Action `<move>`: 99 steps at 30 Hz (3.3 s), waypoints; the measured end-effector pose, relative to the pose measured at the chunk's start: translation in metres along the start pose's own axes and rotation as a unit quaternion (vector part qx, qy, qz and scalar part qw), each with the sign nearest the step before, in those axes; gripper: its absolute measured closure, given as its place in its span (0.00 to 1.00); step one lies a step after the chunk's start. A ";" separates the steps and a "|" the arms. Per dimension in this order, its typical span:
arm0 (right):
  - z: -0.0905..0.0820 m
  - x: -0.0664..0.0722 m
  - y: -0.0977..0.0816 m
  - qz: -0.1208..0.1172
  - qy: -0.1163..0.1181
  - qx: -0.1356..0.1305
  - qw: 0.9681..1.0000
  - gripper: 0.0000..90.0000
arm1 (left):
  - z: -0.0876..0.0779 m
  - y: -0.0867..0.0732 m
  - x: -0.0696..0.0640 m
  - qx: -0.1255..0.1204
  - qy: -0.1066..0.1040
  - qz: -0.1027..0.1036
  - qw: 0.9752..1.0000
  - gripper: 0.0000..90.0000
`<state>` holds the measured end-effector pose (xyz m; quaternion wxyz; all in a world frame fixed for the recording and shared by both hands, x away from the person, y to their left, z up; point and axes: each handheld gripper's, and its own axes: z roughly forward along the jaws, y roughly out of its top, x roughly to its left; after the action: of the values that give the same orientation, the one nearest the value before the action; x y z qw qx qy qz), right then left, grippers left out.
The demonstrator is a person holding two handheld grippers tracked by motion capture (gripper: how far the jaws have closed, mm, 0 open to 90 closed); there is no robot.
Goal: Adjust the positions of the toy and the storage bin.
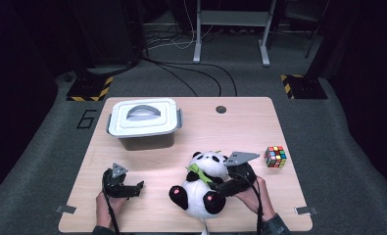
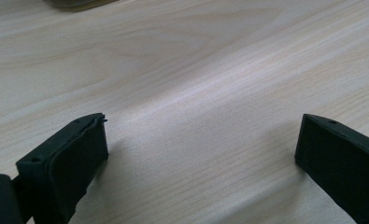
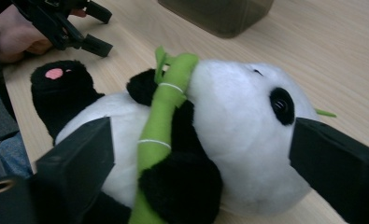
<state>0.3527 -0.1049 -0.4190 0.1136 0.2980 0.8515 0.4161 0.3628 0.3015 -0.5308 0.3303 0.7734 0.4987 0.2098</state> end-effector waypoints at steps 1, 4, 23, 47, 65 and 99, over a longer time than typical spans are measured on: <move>0.001 0.002 0.001 -0.002 0.001 -0.003 1.000 0.14 | 0.000 0.000 0.000 0.000 0.000 0.000 1.000 0.02; 0.004 0.008 0.004 -0.015 0.005 -0.001 1.000 0.23 | 0.000 0.000 0.000 0.000 0.000 0.000 1.000 0.02; 0.026 0.017 -0.004 -0.022 0.035 0.036 0.998 0.81 | 0.000 0.000 0.000 0.000 0.000 0.000 1.000 0.02; -0.007 0.002 -0.015 0.007 -0.028 -0.026 0.999 0.84 | 0.000 0.000 0.000 0.000 0.000 0.000 1.000 0.02; -0.026 -0.031 -0.023 0.041 -0.112 -0.049 0.992 0.84 | 0.000 0.000 0.000 0.000 0.000 0.000 1.000 0.02; -0.018 -0.065 -0.042 0.082 -0.140 -0.048 0.986 0.76 | 0.000 0.000 0.000 0.000 0.000 0.000 1.000 0.02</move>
<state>0.3794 -0.1758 -0.4433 0.2113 0.4164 0.7792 0.4182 0.3628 0.3015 -0.5309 0.3304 0.7734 0.4985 0.2100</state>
